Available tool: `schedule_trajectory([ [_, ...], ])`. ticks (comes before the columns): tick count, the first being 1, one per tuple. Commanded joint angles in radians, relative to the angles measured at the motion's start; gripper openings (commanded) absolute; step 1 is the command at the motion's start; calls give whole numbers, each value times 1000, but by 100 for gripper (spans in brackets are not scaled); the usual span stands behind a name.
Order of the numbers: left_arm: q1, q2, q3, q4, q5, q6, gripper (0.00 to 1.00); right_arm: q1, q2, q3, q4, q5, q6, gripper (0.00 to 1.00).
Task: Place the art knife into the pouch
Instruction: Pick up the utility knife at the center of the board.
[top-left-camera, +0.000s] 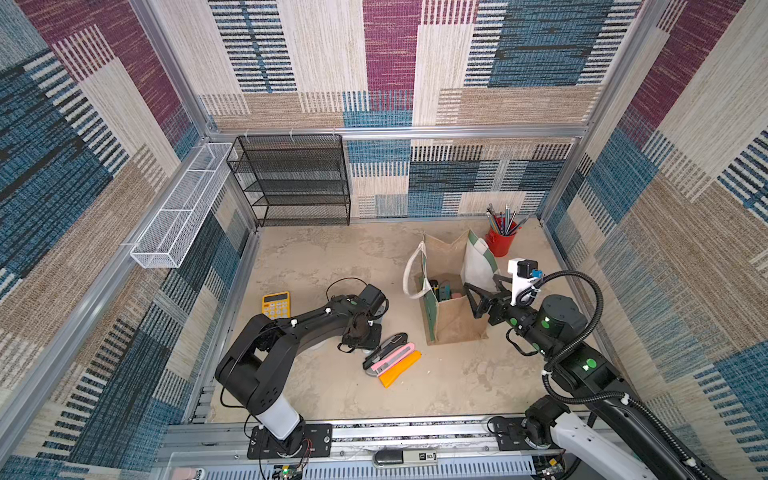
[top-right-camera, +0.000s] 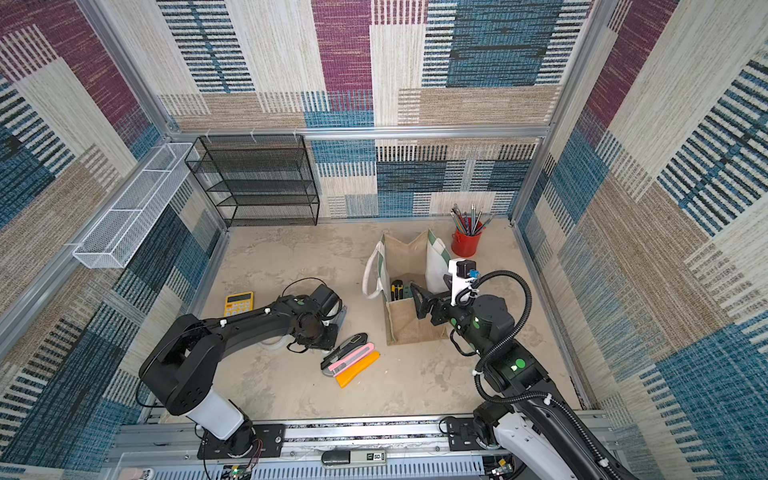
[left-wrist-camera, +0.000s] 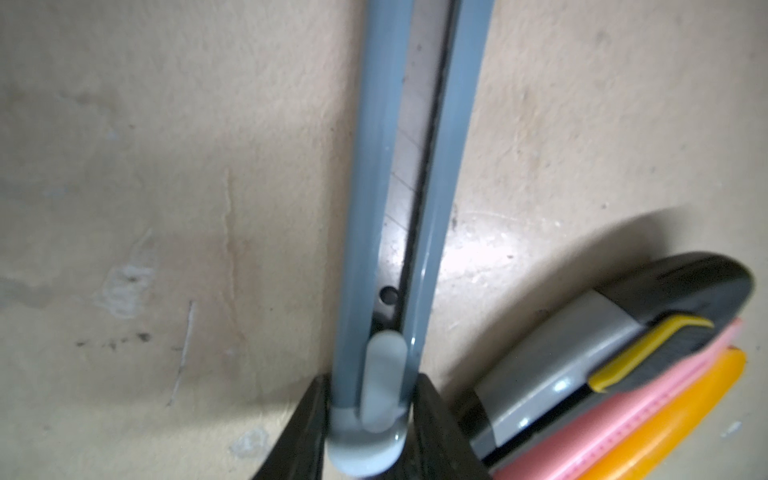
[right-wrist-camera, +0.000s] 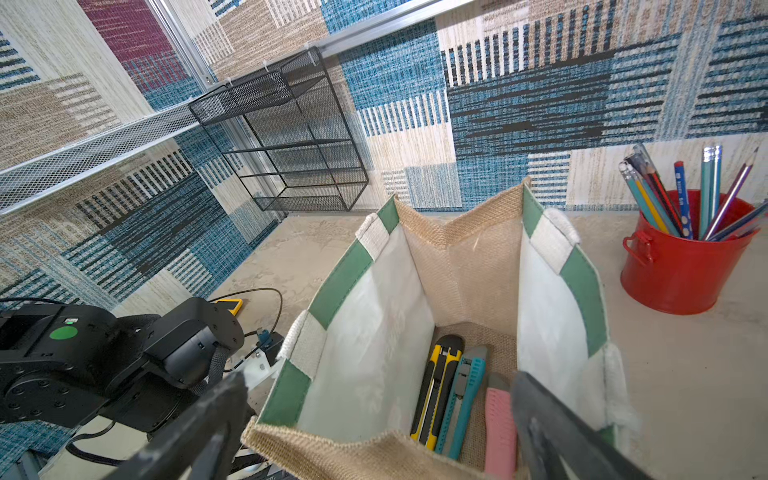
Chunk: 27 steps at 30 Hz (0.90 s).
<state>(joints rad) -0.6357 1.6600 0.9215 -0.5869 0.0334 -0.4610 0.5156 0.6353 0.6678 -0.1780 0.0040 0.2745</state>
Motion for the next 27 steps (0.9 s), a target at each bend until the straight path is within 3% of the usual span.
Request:
schedule_trajectory([
  [1, 2, 29, -10, -9, -61, 27, 28, 0, -1, 8, 9, 17, 2, 100],
  [5, 2, 29, 1, -30, -104, 28, 22, 0, 0, 6, 12, 17, 4, 100],
  [27, 2, 38, 89, -118, -183, 65, 18, 0, 6, 0, 18, 24, 12, 99],
])
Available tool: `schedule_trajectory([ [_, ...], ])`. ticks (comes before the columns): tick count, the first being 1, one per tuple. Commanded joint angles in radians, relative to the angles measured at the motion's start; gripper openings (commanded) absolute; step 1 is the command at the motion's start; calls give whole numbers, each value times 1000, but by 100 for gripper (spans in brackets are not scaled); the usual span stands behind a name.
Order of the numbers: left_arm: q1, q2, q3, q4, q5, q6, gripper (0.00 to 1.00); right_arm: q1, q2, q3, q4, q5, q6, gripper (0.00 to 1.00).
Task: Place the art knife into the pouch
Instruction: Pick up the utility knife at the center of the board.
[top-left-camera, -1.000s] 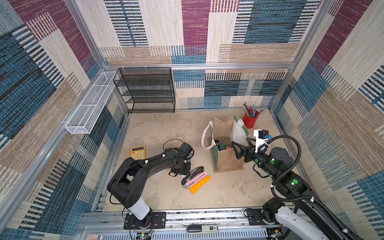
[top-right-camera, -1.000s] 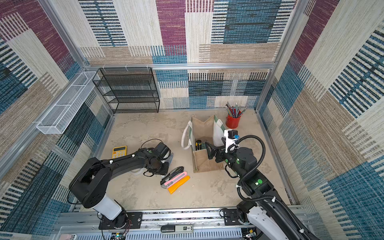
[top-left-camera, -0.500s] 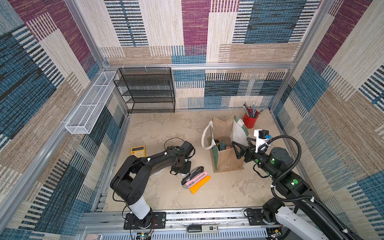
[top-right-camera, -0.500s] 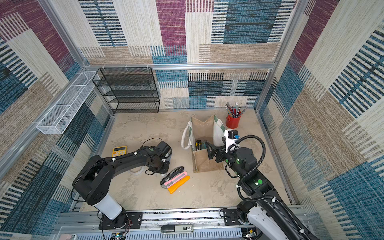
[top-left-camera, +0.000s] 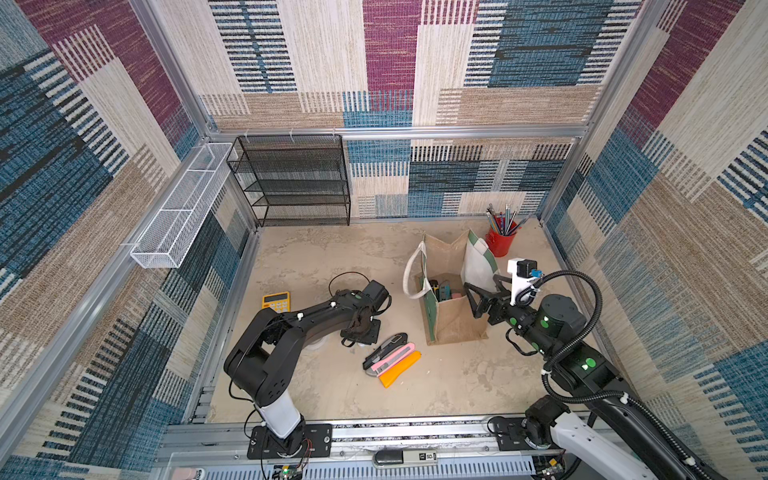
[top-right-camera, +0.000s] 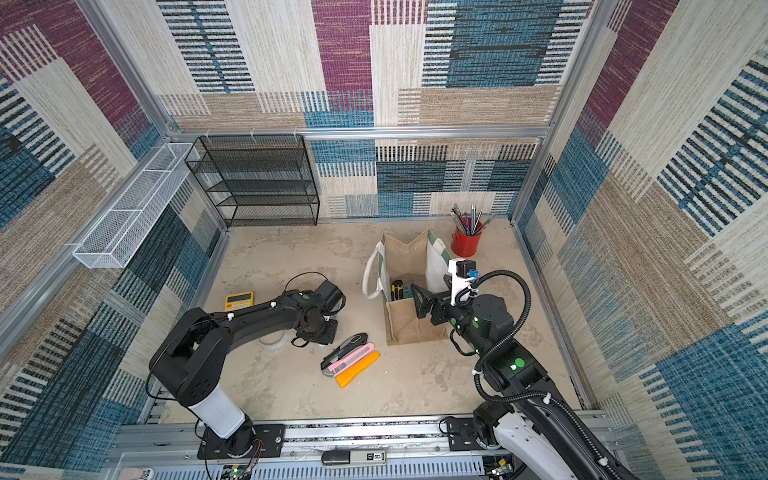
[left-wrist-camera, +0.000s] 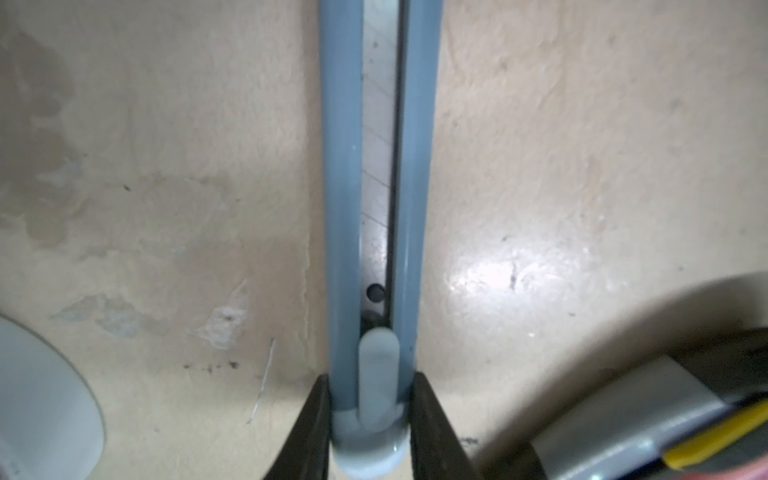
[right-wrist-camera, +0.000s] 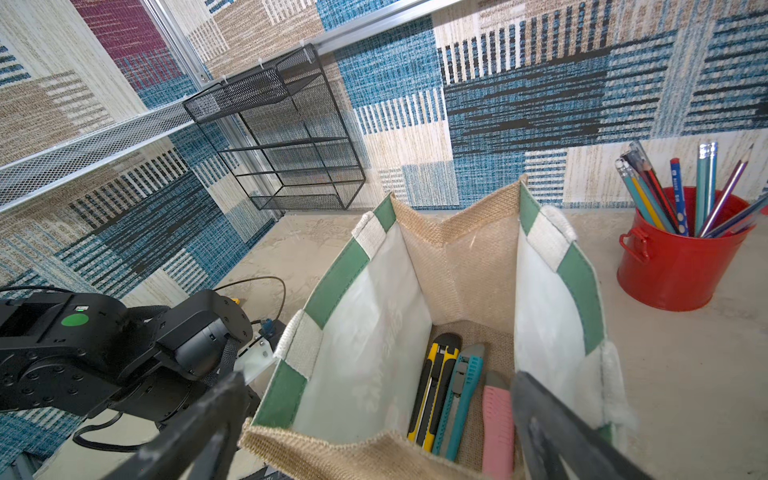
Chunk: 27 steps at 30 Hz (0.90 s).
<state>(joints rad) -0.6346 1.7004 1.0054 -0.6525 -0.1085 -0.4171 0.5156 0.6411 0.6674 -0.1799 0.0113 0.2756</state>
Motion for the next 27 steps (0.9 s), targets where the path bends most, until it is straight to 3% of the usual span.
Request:
schedule_trajectory([
  [1, 1, -7, 6, -54, -43, 22, 18, 0, -1, -1, 20, 17, 11, 100],
  [19, 3, -101, 38, -110, -86, 33, 14, 1, 24, 6, 38, -1, 5, 100],
  [27, 1, -206, 114, -173, -41, 38, 12, 0, 49, 12, 53, -2, 2, 100],
])
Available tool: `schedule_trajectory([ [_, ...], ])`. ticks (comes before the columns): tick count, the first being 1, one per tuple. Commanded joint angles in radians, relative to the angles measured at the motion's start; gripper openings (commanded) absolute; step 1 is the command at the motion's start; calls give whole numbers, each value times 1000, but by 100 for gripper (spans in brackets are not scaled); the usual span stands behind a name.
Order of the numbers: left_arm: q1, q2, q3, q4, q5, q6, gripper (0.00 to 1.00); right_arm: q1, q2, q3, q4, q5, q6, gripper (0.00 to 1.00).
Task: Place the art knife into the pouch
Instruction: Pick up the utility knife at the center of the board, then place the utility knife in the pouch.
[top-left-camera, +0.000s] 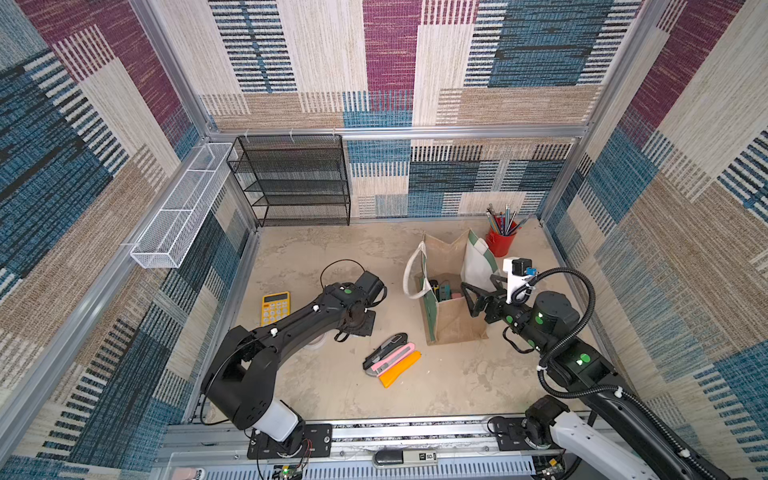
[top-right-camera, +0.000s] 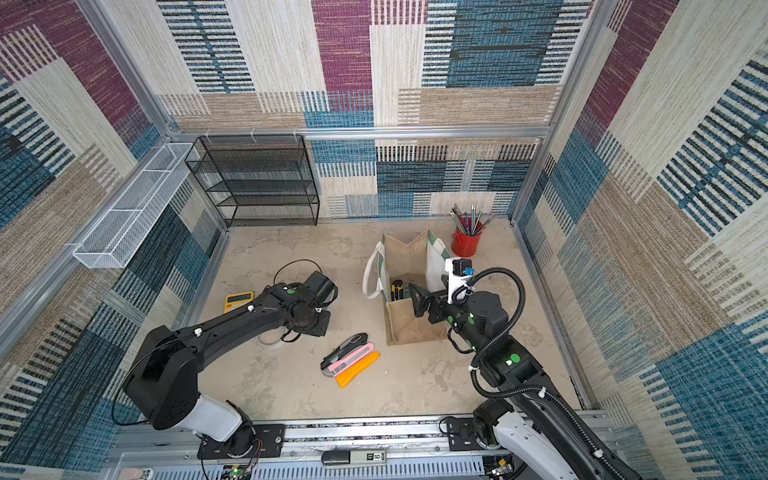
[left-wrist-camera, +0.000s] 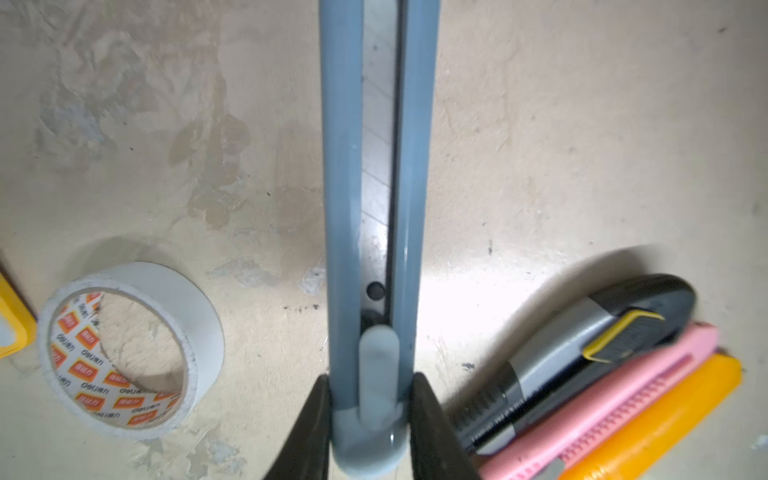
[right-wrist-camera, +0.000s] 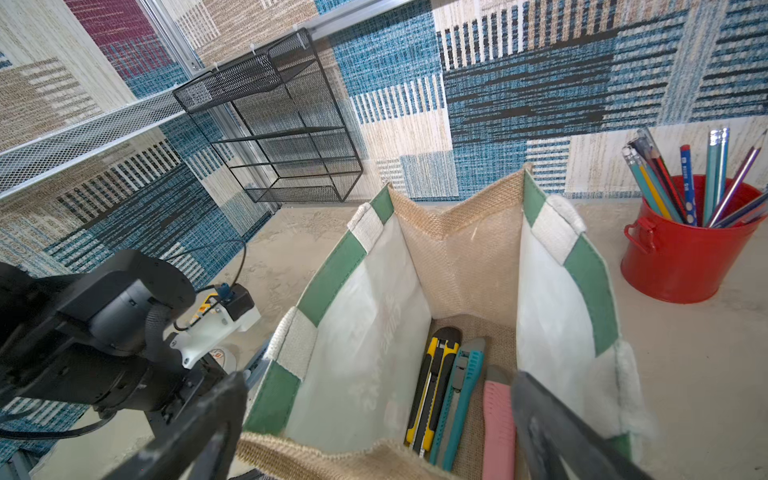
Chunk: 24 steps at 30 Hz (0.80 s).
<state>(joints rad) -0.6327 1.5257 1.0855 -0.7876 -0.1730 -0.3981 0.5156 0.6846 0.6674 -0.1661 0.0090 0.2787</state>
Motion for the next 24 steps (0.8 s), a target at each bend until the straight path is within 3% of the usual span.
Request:
schedule_trajectory([
  [1, -2, -49, 58, -53, 31, 21, 11, 0, 8, 13, 42, -2, -2, 100],
  [9, -74, -114, 287, -103, 11, 62, 8, 0, 12, 12, 52, 4, -13, 100],
  [18, -173, 23, 594, -110, 24, 111, 7, 0, -39, -13, 24, 33, -16, 100],
  [24, -212, 117, 726, -110, 46, 119, 7, 0, -87, -29, -1, 48, -22, 100],
])
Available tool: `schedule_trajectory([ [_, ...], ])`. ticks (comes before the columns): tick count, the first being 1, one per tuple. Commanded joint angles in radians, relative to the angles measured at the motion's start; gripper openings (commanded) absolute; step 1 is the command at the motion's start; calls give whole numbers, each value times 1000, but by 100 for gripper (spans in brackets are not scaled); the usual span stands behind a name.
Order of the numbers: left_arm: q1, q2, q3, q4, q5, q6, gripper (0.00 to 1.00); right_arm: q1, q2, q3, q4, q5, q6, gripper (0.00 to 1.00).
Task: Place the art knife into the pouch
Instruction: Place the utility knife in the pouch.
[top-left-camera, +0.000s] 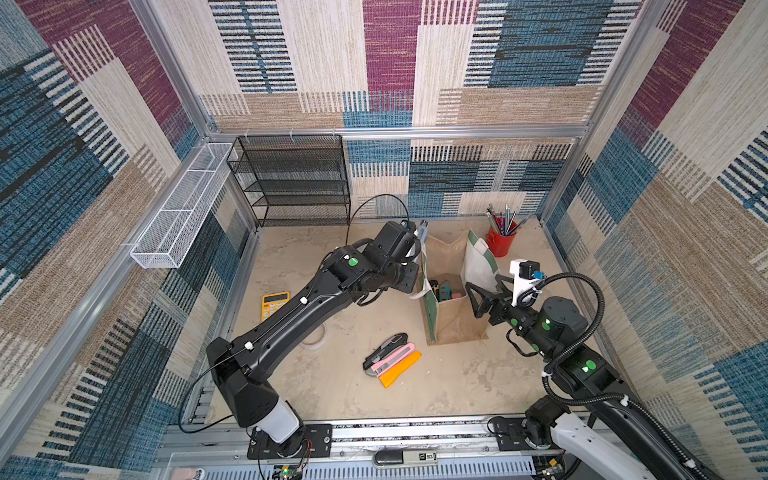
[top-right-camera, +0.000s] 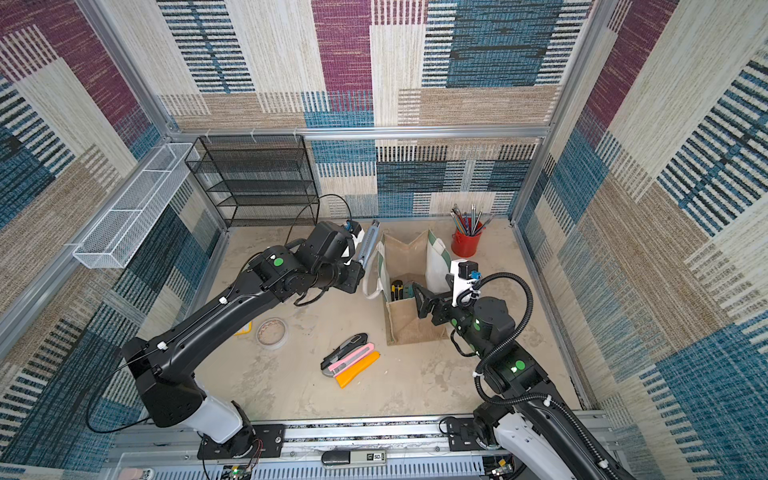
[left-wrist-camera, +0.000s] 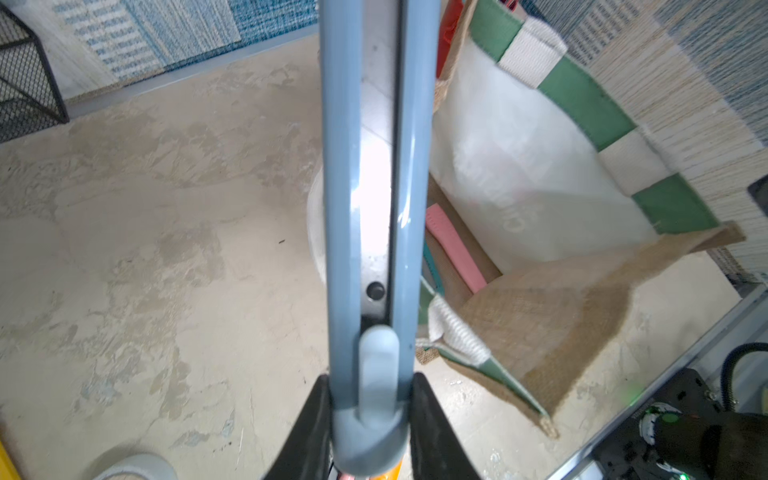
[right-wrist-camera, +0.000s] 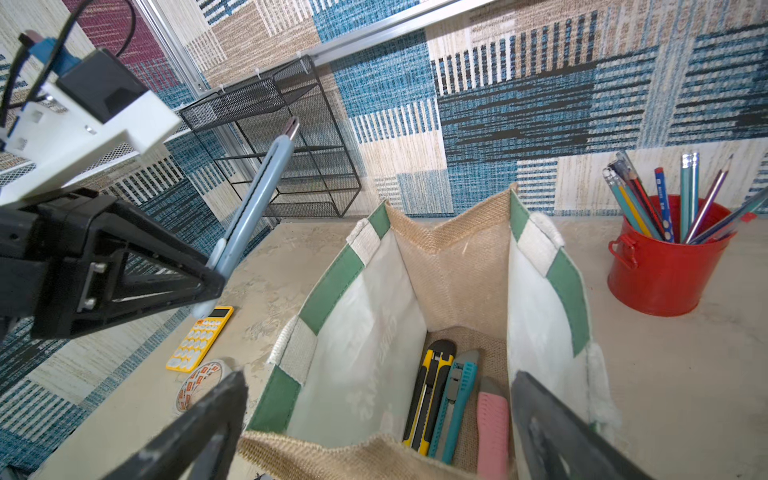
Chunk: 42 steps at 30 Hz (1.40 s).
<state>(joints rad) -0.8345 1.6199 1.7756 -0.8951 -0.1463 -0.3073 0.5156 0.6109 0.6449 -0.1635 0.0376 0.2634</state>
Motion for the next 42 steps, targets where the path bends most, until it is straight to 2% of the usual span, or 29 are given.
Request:
schedule_trajectory([
  [1, -15, 39, 53, -3, 27, 27, 7, 0, -19, -12, -7, 20, -7, 99],
  [12, -72, 179, 183, -4, 81, 20, 7, 0, -64, -34, -39, 31, -5, 99],
  [25, -73, 340, 349, -49, 142, 26, 10, 0, -65, -28, -101, 33, -3, 100],
  [29, -74, 357, 363, -49, 148, 23, 22, 0, -81, -23, -122, 33, -2, 100],
  [31, -72, 359, 369, -48, 147, 26, 33, 0, -91, -21, -126, 26, 0, 100],
  [34, -73, 352, 374, -47, 127, 21, 60, 0, -93, -13, -133, 16, 1, 99],
  [35, -74, 345, 373, -47, 116, 21, 75, 0, -88, -10, -137, 15, 5, 100],
  [36, -73, 333, 372, -47, 104, 27, 97, 0, -79, -5, -141, 14, 8, 99],
  [42, -72, 241, 352, -46, -12, 82, 99, 0, 21, 53, -190, -14, 27, 100],
])
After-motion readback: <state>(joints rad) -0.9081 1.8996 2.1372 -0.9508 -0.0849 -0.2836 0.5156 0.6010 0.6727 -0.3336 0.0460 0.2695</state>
